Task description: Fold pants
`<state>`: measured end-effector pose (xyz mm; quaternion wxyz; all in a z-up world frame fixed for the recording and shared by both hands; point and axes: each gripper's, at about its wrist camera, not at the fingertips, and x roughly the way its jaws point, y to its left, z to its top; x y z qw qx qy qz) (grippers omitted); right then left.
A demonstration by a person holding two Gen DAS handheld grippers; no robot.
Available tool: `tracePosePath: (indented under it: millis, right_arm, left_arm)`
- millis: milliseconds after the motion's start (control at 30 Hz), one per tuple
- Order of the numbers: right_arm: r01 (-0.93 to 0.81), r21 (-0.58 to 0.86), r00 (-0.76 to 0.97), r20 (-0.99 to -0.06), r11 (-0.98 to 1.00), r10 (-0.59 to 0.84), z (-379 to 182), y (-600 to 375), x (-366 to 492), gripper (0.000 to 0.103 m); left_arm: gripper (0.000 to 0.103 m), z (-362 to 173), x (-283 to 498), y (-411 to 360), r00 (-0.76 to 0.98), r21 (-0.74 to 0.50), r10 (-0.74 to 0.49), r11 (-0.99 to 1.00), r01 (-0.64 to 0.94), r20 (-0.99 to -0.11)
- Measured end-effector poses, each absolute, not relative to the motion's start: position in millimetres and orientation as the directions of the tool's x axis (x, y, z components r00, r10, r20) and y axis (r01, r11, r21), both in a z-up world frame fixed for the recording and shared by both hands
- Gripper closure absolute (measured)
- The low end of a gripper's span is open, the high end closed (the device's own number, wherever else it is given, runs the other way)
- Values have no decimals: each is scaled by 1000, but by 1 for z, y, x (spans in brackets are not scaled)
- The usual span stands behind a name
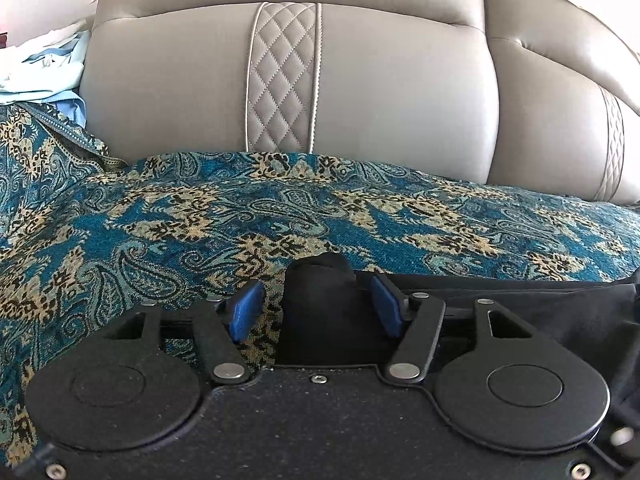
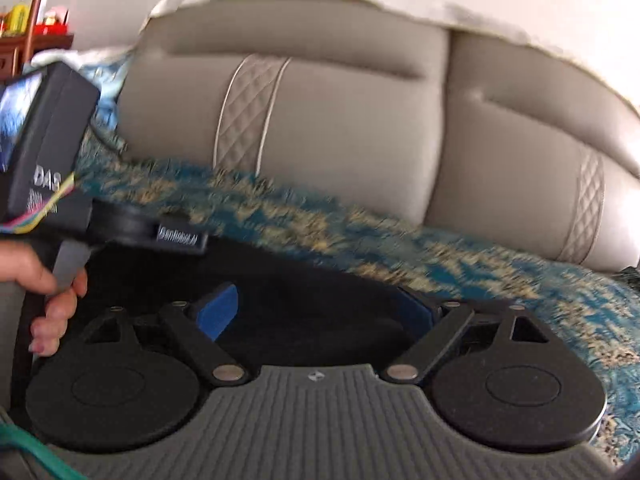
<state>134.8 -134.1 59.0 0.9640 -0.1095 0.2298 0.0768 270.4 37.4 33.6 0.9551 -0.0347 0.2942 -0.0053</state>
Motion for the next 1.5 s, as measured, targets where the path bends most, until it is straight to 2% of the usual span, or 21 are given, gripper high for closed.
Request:
tracePosePath:
  millis: [200,467,633,867,1067,1300,1400,1500]
  right_arm:
    - [-147,-156,863,-504,977,49,53,-146,145,7]
    - [64,-273,900,-400,960,-174,60,-179,136,6]
    - [135,-258,878,-416,957,-236,57,-206,138,5]
    - [128,-73,860,-489,989,-147,51,-235,141,0]
    - [114,79,838,-543,990,-53,43,-254,150,0]
    - [103,81,852,-522,991,-46,40,-253,148,0]
    - [87,100,856,-516,991,-23,41,-256,145,0]
    - [75,127,868,-497,989,-2,43,-259,141,0]
  left_arm:
    - [42,34,271,37,826,-70,-28,997,-14,-563]
    - [41,33,271,38,826,-68,-25,998,-15,-563]
    - [40,33,271,38,826,-65,-23,998,-16,-563]
    - [38,33,271,36,825,-58,-13,998,-23,-565]
    - [33,33,272,37,822,-56,0,998,-38,-569]
    - [29,33,273,37,818,-53,12,997,-51,-575]
    - [18,33,274,41,806,-73,26,994,-86,-591]
    - [17,34,271,46,794,-100,20,990,-102,-608]
